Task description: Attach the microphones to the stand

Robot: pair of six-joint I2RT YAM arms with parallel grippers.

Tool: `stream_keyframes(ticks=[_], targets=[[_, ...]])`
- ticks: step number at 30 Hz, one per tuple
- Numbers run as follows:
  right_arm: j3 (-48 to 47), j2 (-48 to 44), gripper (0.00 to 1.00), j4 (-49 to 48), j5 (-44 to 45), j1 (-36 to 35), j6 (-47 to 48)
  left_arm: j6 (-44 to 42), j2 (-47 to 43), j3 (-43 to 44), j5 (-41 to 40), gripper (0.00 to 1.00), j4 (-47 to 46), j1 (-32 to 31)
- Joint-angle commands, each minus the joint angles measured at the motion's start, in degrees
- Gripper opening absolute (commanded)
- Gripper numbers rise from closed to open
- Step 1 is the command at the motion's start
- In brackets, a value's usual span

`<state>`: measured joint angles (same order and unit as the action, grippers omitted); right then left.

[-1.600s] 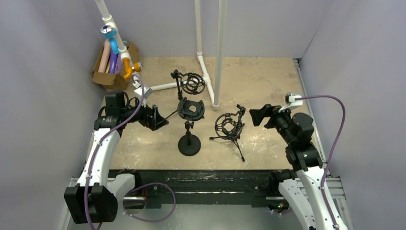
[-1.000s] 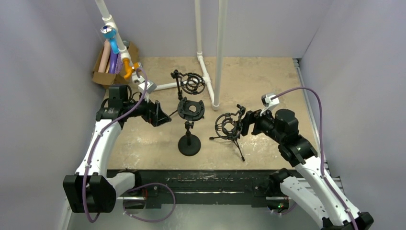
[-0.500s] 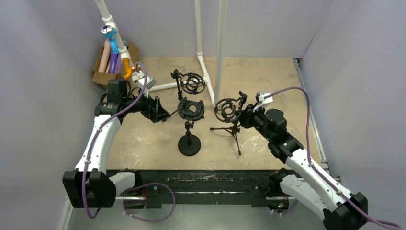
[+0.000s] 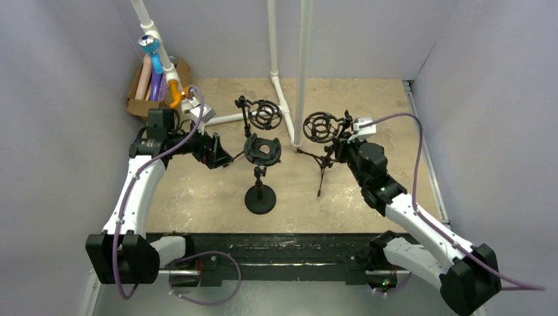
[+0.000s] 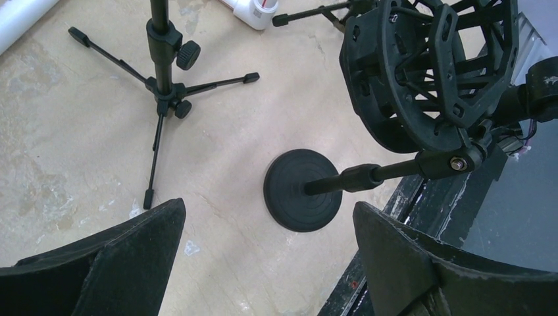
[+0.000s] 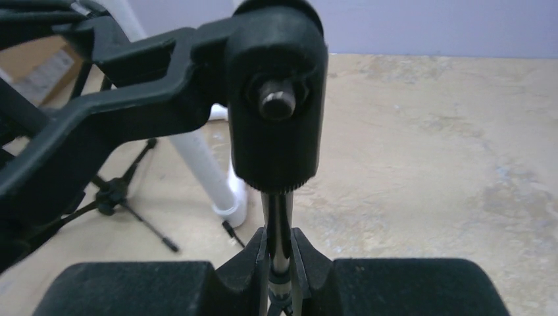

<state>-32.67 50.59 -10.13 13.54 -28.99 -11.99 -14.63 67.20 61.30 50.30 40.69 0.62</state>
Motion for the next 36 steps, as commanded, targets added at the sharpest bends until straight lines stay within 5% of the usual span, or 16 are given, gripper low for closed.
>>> stream_keyframes(ticks=[1, 8, 15, 24, 32, 36], targets=[[-7.8, 6.9, 0.0, -10.4, 10.2, 0.1, 8.4, -2.2, 0.4, 1.5, 0.0, 1.0, 1.4, -0.2], [-14.8, 17.7, 0.0, -19.1, 14.0, 1.0, 19.0, -5.1, 0.1, 0.7, -0.6, 1.0, 3.2, -0.2], [-17.1, 25.8, 0.0, -25.9, 12.2, 7.9, 15.0, -3.4, -0.1, -1.8, 0.3, 1.0, -1.0, -0.2], [-22.9, 37.3, 0.0, -27.0, 10.7, 10.6, 9.6, 3.9, 2.0, -7.4, -3.6, 1.0, -22.1, -0.2], [-20.4, 36.4, 0.0, -24.6, 9.6, 11.0, 4.7, 9.9, 6.5, -13.4, -5.4, 1.0, -46.7, -4.3], [-17.4, 34.1, 0.13, -22.9, 8.7, 11.0, 3.0, 8.9, 10.6, -12.0, -9.7, 1.0, -49.4, -7.0]])
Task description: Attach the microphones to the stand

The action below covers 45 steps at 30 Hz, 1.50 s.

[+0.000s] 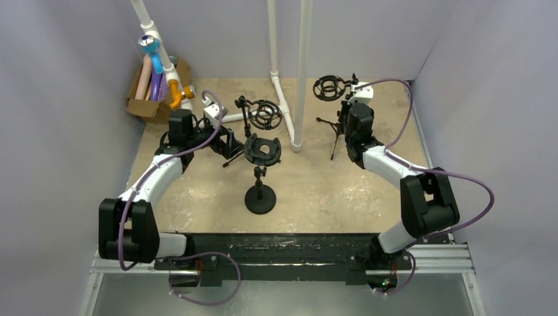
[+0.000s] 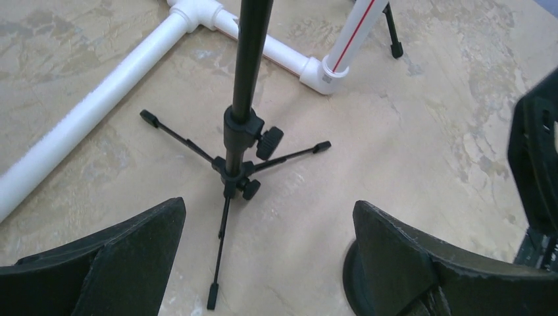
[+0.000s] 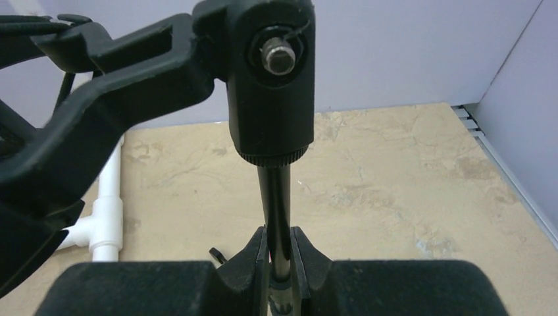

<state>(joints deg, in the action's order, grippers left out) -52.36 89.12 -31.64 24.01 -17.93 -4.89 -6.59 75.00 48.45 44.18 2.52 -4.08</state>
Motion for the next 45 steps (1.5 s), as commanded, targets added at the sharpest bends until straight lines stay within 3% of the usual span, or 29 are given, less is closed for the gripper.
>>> stream_keyframes(ticks=[1, 5, 10, 12, 19, 22, 25, 29, 31, 40, 45], targets=[[3.5, -5.3, 0.19, -1.5, -1.8, 0.0, -4.5, 0.9, 3.8, 1.1, -4.5, 1.0, -12.2, -2.7], [8.3, -9.2, 0.49, -2.8, -2.6, -0.1, -5.7, 1.3, 7.2, 3.1, -6.3, 0.99, -15.7, -3.9], [10.0, -13.3, 0.73, 0.1, -3.8, 0.0, -6.4, 1.7, 10.3, 3.6, -5.7, 0.99, -21.9, -4.2], [9.9, -15.2, 0.78, 1.4, -3.9, -0.1, -5.8, 0.9, 11.2, 3.2, -4.1, 1.0, -23.8, -4.4], [14.3, -26.3, 0.8, 5.2, -7.4, -0.7, -12.1, 0.4, 13.9, 3.6, -3.4, 1.0, -29.2, -6.4], [16.4, -30.2, 0.78, 5.2, -7.9, -3.5, -13.3, -0.9, 14.7, 4.7, -6.3, 0.91, -28.5, -7.8], [16.7, -31.4, 0.76, 7.5, -5.3, -9.7, -10.9, -1.4, 15.0, 5.3, -9.6, 0.75, -28.5, -8.0], [17.7, -33.3, 0.73, 10.3, -4.1, -17.0, -10.2, -2.8, 15.0, 4.8, -13.9, 0.38, -30.5, -8.0], [18.2, -34.5, 0.73, 11.3, -4.1, -20.1, -10.2, -2.9, 14.8, 4.6, -15.9, 0.26, -31.1, -8.0], [16.1, -34.5, 0.8, 17.5, -1.5, -38.2, -9.0, -8.1, 16.9, 7.7, -25.1, 0.24, -31.0, -7.5], [16.3, -31.2, 0.8, 16.8, 1.6, -46.3, -9.5, -8.0, 18.6, 9.4, -26.1, 0.2, -31.8, -3.7]])
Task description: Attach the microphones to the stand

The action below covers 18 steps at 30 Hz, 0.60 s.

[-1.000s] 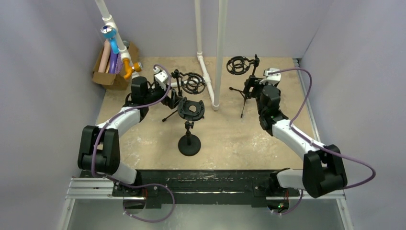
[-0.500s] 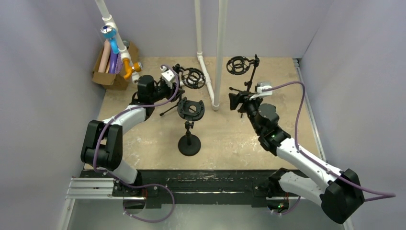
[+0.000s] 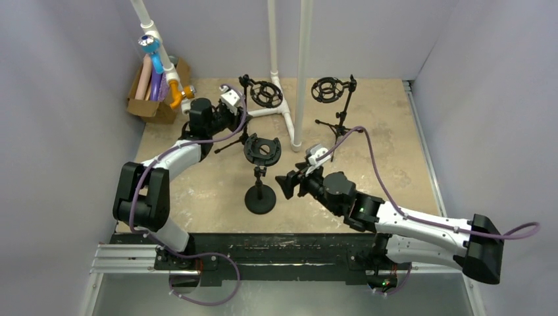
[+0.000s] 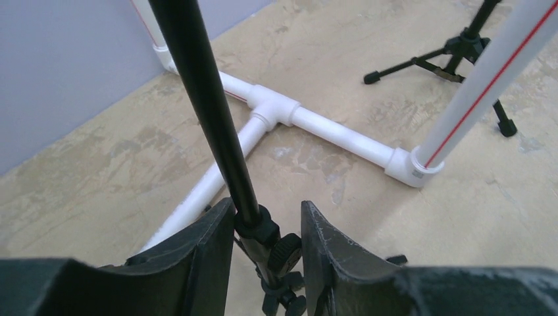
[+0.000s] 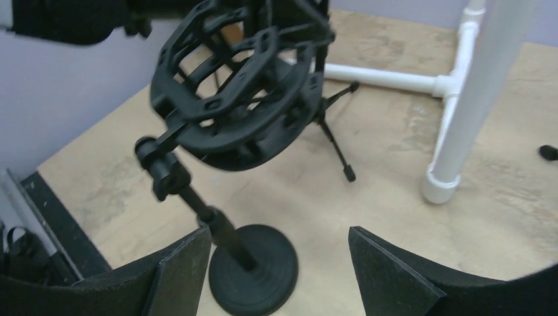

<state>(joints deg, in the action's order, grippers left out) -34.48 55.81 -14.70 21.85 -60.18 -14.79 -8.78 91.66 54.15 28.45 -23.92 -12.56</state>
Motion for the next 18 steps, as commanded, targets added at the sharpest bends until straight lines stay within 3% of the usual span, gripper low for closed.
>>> stream_keyframes(ticks=[1, 5, 10, 16, 18], targets=[[-1.3, 3.2, 0.81, -1.2, 3.7, -5.0, 0.1, -5.7, 1.9, 3.8, -10.3, 0.2, -5.5, 5.6], [-2.1, 9.7, 0.8, -6.3, 2.3, -6.8, -0.1, -6.4, 1.7, 3.1, -8.8, 0.26, -4.6, 7.2], [-5.8, 17.4, 0.8, -10.6, 0.3, -7.2, 1.4, -6.6, 0.7, 0.3, -5.7, 0.52, -3.6, 7.2], [-8.3, 23.3, 0.81, -13.2, 1.9, -7.2, 2.6, -6.3, -1.3, -3.1, -4.2, 0.57, -3.1, 7.3], [-8.8, 24.6, 0.81, -13.7, 2.6, -7.2, 2.8, -6.3, -2.1, -3.9, -4.3, 0.67, -1.8, 7.3]])
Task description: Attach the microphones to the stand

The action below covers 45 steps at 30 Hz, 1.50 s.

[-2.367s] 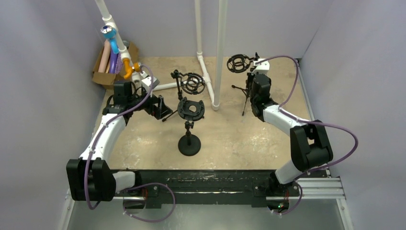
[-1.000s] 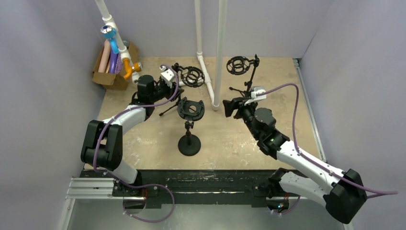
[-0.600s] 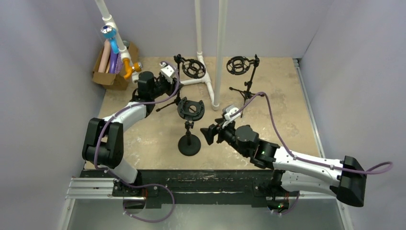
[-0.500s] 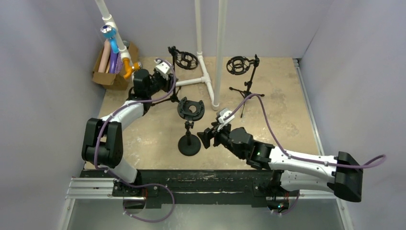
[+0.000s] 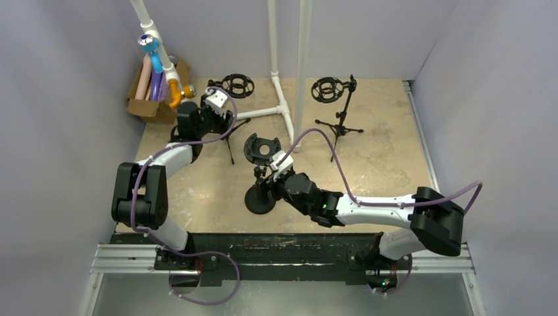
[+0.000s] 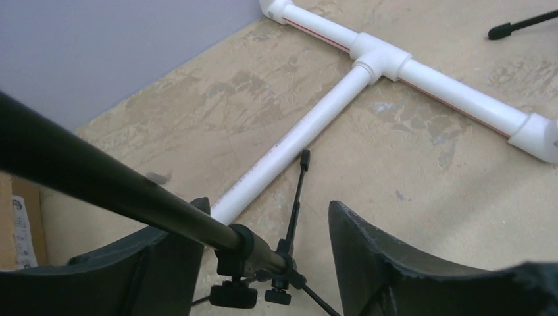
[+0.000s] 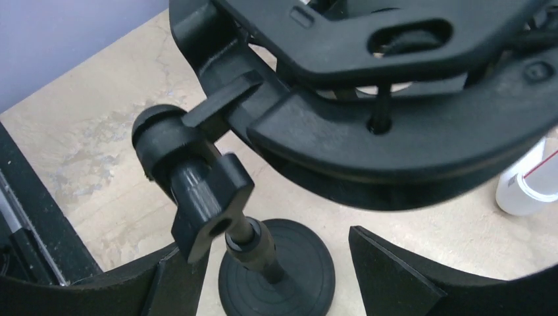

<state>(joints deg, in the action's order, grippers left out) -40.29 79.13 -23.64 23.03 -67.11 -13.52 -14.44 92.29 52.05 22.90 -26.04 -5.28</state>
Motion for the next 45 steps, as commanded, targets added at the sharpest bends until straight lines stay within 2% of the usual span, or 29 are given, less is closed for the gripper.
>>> stream_keyframes(ticks=[1, 5, 9, 16, 19, 23, 28, 31, 35, 42, 45], targets=[[-3.1, 1.9, 0.81, -4.7, 2.0, -0.3, 1.6, -0.5, -3.1, -2.1, 1.3, 0.74, 1.0, 0.0], [-3.0, 3.8, 0.79, -6.9, 3.0, -0.3, 2.3, 0.3, -6.0, -2.9, 1.9, 0.88, 6.5, 0.0], [-3.7, 5.7, 0.71, -8.6, 3.7, -0.2, 5.1, 0.5, -10.1, -3.3, 3.4, 1.0, 13.7, 0.0], [-5.0, 7.9, 0.39, -10.1, 4.9, 0.3, 8.5, -3.7, -17.4, 1.3, 5.5, 1.0, 36.1, 0.0], [-5.3, 8.5, 0.3, -11.0, 5.4, 0.7, 10.2, -8.7, -20.0, 2.7, 3.8, 1.0, 45.0, 0.0], [-6.6, 9.5, 0.17, -12.5, 4.6, 3.9, 12.9, -15.2, -23.7, 0.3, 0.2, 1.0, 48.7, 0.8], [-9.9, 12.5, 0.04, -14.1, 2.0, 9.4, 16.8, -16.1, -26.3, 1.0, 0.1, 1.0, 55.0, 2.5], [-12.9, 15.8, 0.0, -15.1, 2.8, 10.3, 21.0, -16.0, -27.9, 1.7, -0.5, 1.0, 58.4, 3.2], [-17.3, 21.1, 0.0, -17.2, 5.3, 12.3, 23.1, -15.0, -30.6, 2.5, -3.5, 1.0, 61.9, 5.1], [-23.8, 26.8, 0.0, -17.2, 5.7, 15.4, 21.6, -22.8, -31.4, 4.8, -1.5, 1.0, 65.8, 17.0], [-25.4, 28.6, 0.08, -16.9, 7.8, 15.6, 21.2, -25.4, -30.5, 7.3, -0.2, 1.0, 64.5, 22.1]])
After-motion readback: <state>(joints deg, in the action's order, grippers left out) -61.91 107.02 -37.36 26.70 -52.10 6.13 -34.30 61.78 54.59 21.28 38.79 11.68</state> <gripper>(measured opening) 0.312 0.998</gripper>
